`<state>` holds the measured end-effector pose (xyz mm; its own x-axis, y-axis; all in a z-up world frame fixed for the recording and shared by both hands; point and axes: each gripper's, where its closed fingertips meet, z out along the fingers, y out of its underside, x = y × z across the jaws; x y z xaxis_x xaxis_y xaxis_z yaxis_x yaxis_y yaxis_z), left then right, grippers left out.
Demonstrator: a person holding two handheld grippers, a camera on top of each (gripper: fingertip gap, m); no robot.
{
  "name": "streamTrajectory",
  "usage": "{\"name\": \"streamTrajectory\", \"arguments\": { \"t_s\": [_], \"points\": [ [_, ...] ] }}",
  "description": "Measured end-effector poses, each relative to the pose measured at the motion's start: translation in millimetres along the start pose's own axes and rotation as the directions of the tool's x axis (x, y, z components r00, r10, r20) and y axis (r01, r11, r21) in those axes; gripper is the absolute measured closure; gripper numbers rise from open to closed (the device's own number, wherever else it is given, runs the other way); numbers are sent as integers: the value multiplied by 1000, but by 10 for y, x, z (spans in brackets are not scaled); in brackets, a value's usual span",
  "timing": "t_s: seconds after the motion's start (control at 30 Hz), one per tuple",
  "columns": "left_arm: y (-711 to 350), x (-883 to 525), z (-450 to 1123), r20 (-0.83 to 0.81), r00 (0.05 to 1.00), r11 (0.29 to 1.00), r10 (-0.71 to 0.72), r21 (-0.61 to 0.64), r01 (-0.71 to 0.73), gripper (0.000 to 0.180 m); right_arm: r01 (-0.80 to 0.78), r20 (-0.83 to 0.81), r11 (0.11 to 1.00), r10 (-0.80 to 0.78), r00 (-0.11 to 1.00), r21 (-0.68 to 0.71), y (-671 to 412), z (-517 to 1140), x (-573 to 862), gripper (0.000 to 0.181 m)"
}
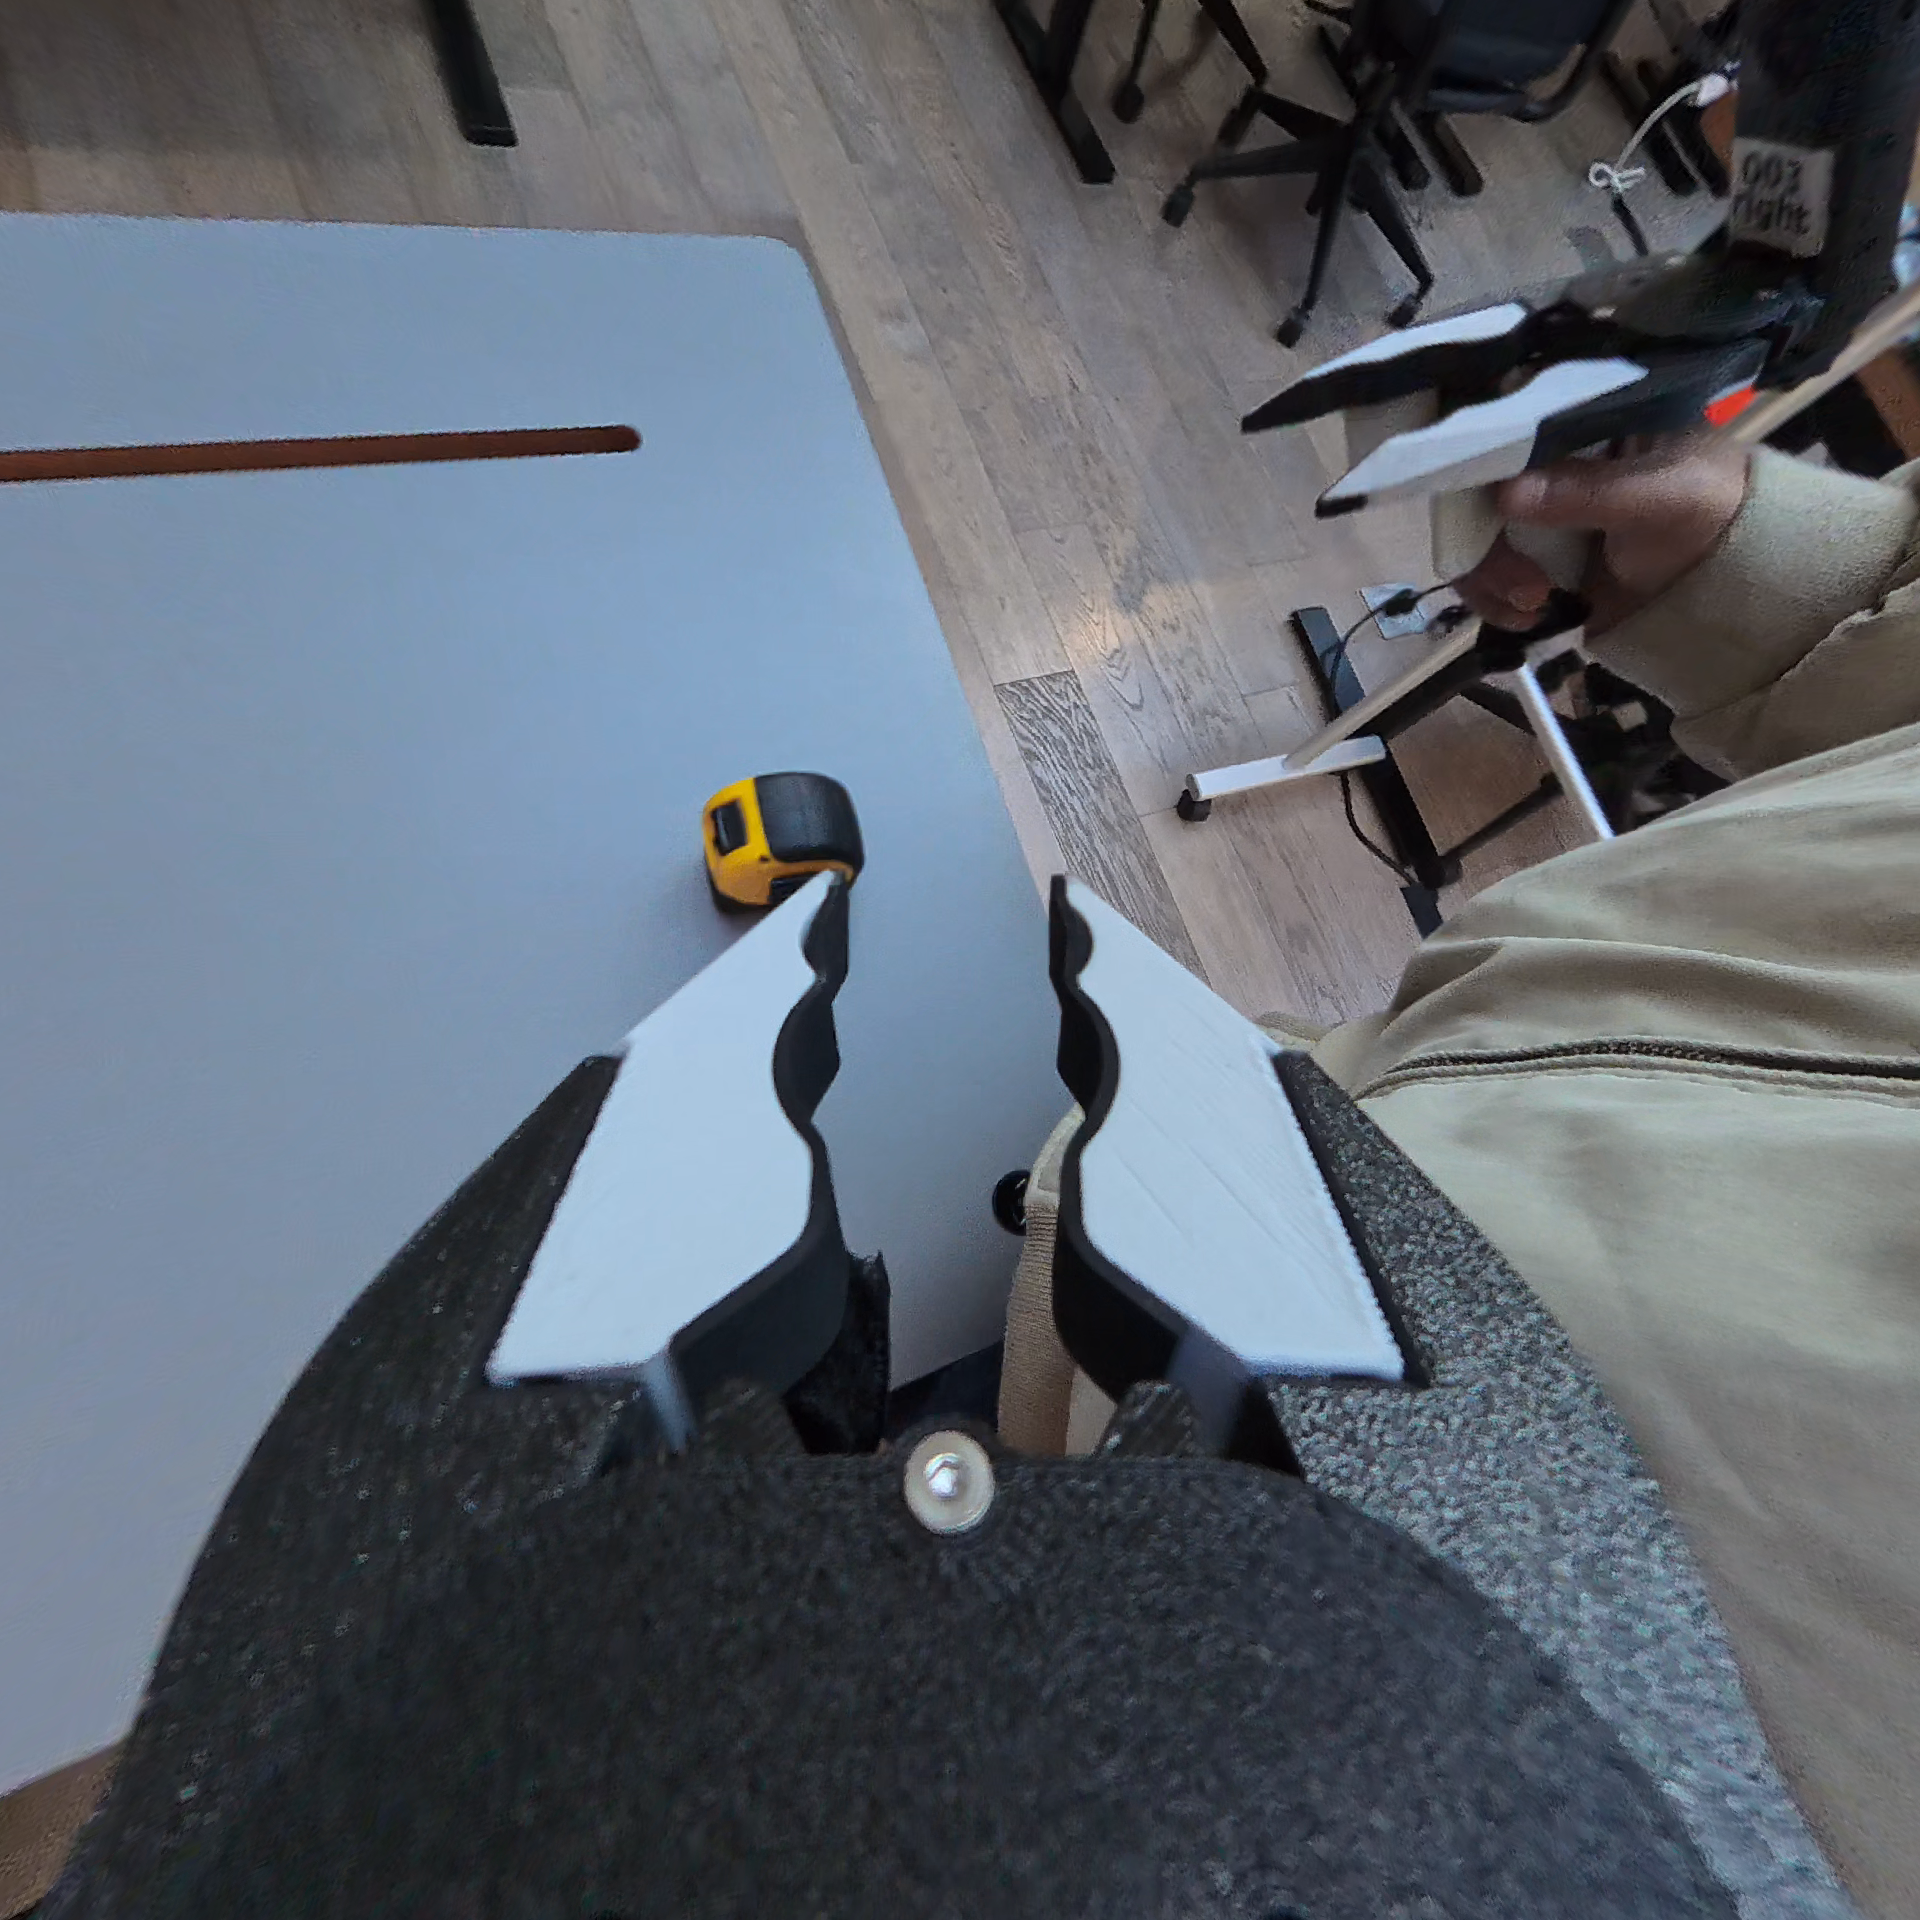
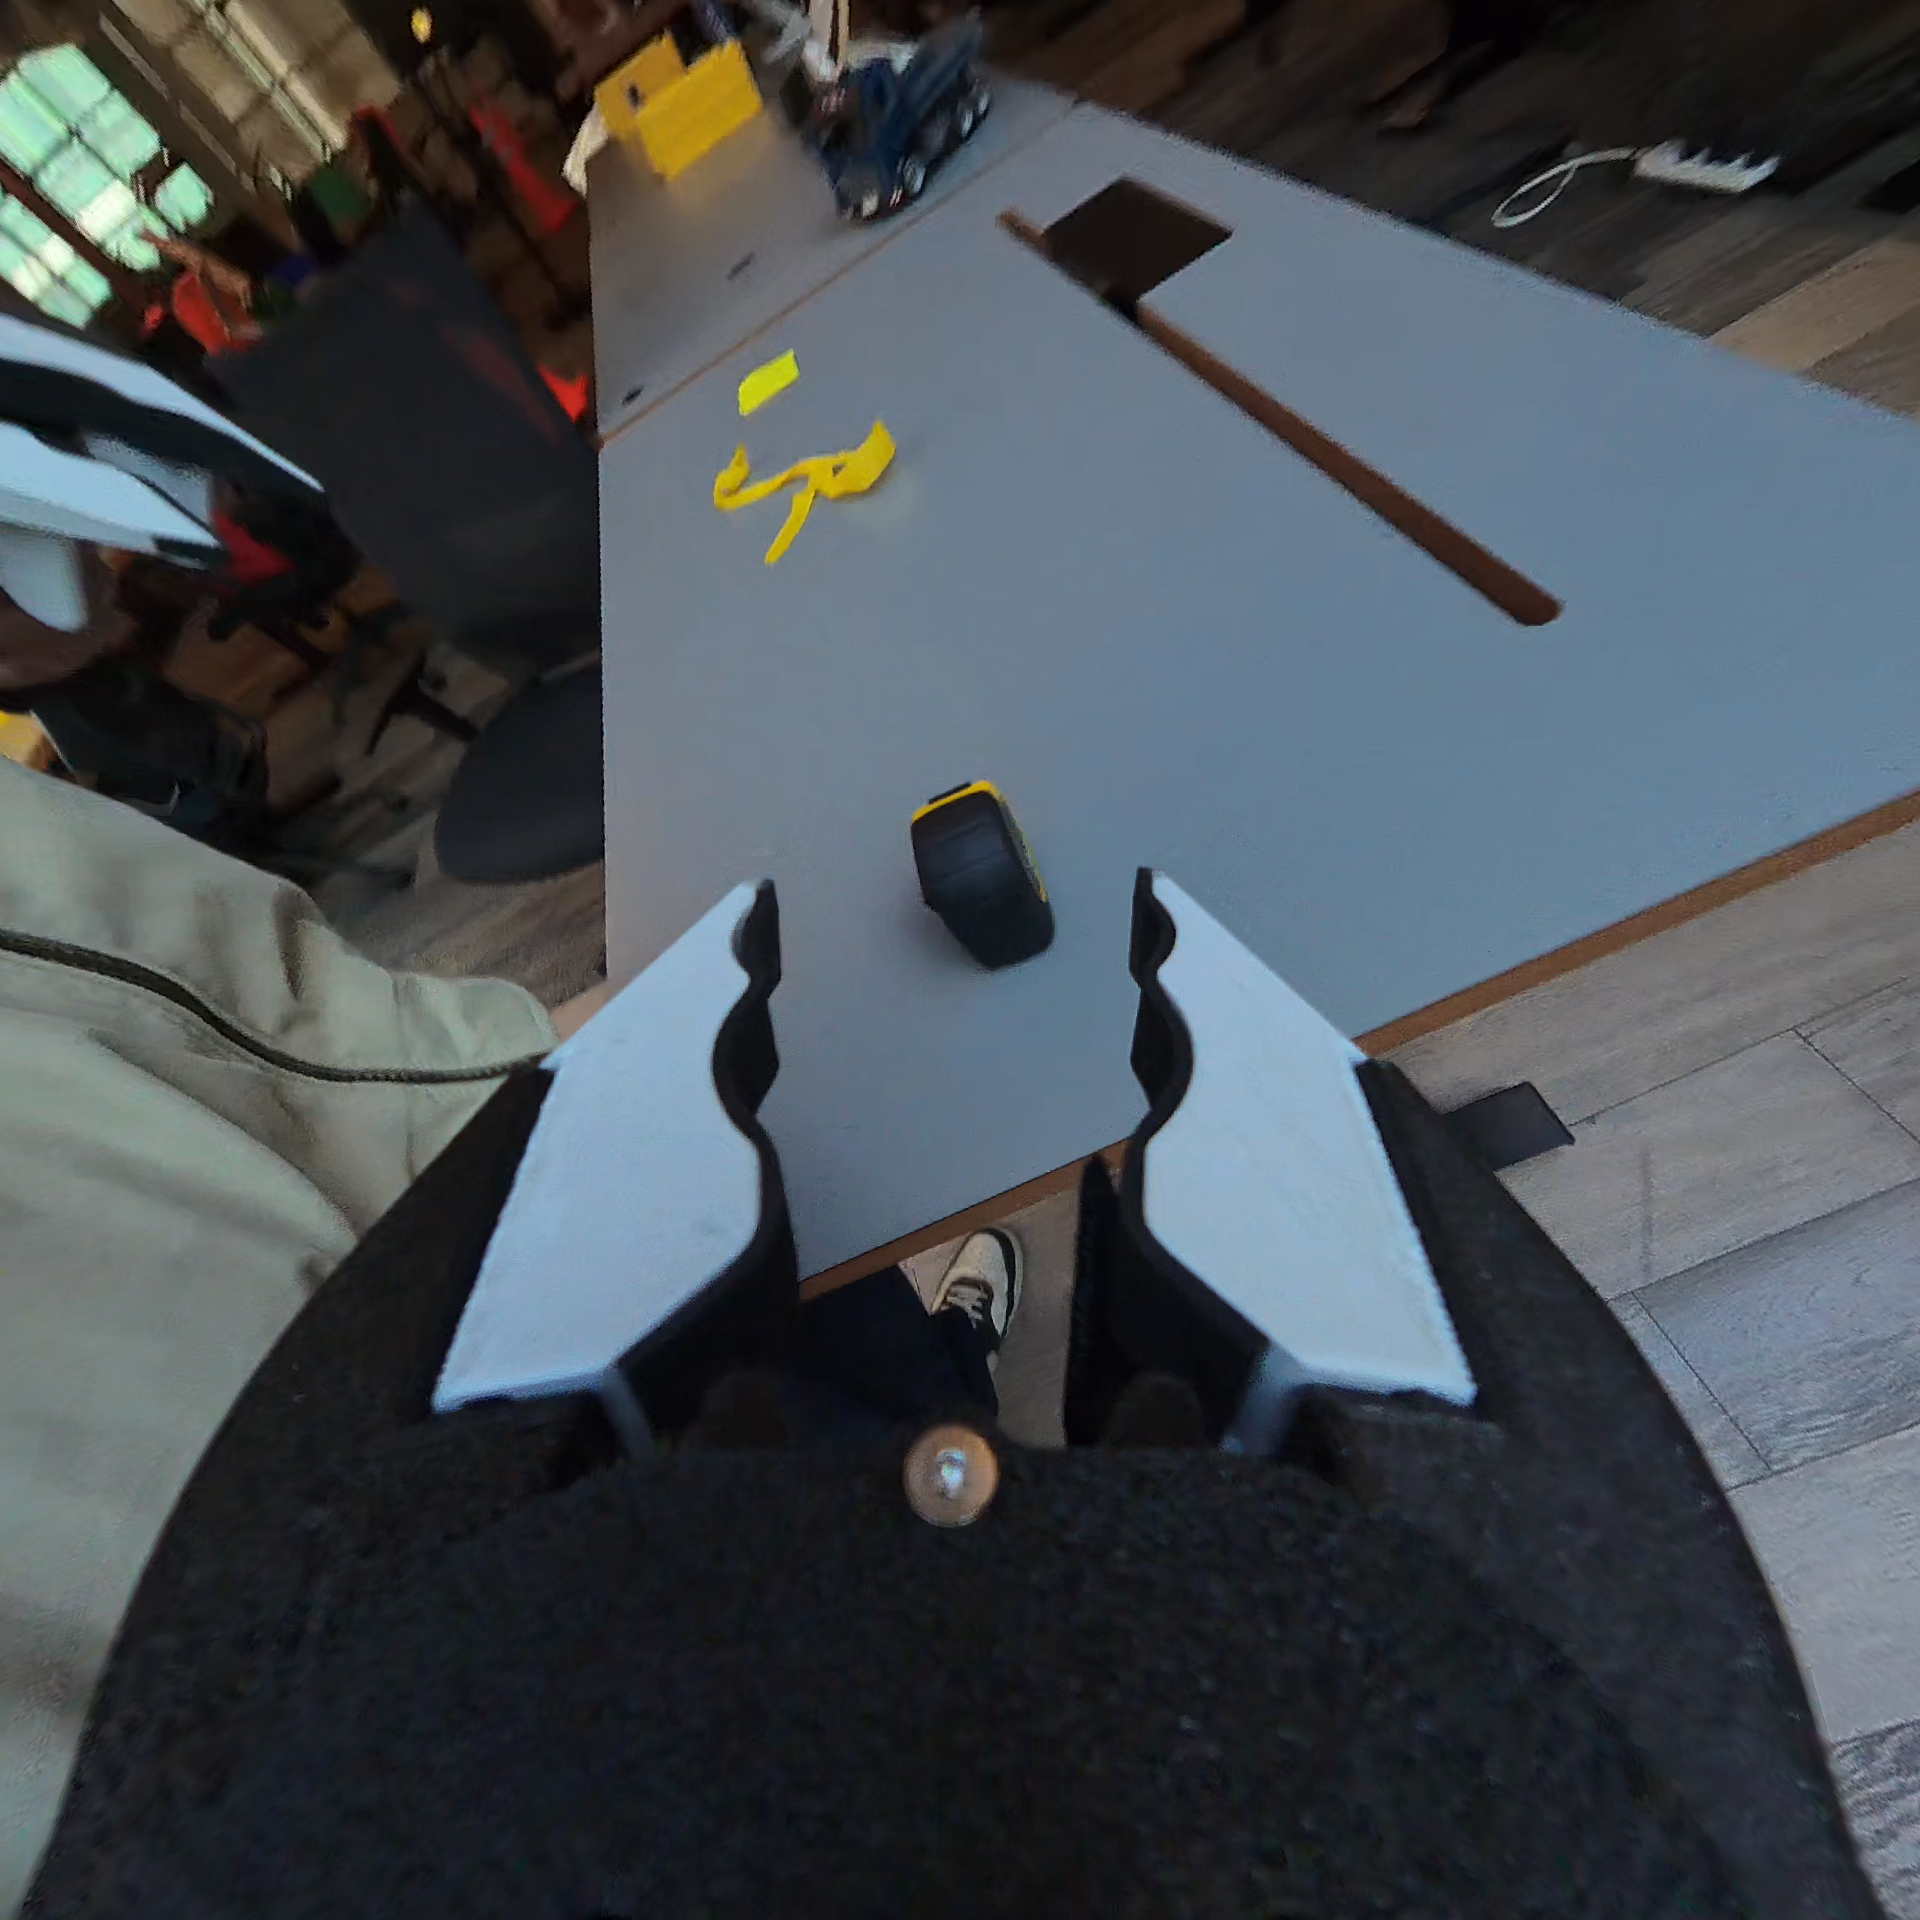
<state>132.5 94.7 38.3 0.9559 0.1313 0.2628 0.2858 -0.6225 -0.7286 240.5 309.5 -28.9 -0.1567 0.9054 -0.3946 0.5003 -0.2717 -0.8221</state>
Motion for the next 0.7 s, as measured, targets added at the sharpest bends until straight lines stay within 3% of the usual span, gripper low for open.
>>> {"name": "streamTrajectory", "arguments": {
  "t_s": [0.17,0.3,0.4,0.53,0.63,0.7],
  "points": [
    [540,-469,-485,106,984,990,-144,27,142,141,183,84,917,-163,983,-354,708,991,-360,95],
    [950,-622,-661,94,965,969,-246,0,247,141,294,65,813,-304,950,-503,1043,1564,-339,90],
    [1173,-667,-746,111,963,967,-246,-41,251,141,245,-27,797,-311,950,-552,1083,1968,-82,91],
    [1307,-665,-822,135,950,957,-281,-30,288,141,189,-31,774,-260,965,-605,1169,2435,41,101],
    [1349,-640,-696,120,932,939,-343,3,345,141,237,-28,683,-352,936,-691,1289,2656,121,112],
    [1428,-591,-392,62,921,921,-385,-32,387,140,248,29,637,-334,942,-729,1336,2673,101,114]
  ]
}}
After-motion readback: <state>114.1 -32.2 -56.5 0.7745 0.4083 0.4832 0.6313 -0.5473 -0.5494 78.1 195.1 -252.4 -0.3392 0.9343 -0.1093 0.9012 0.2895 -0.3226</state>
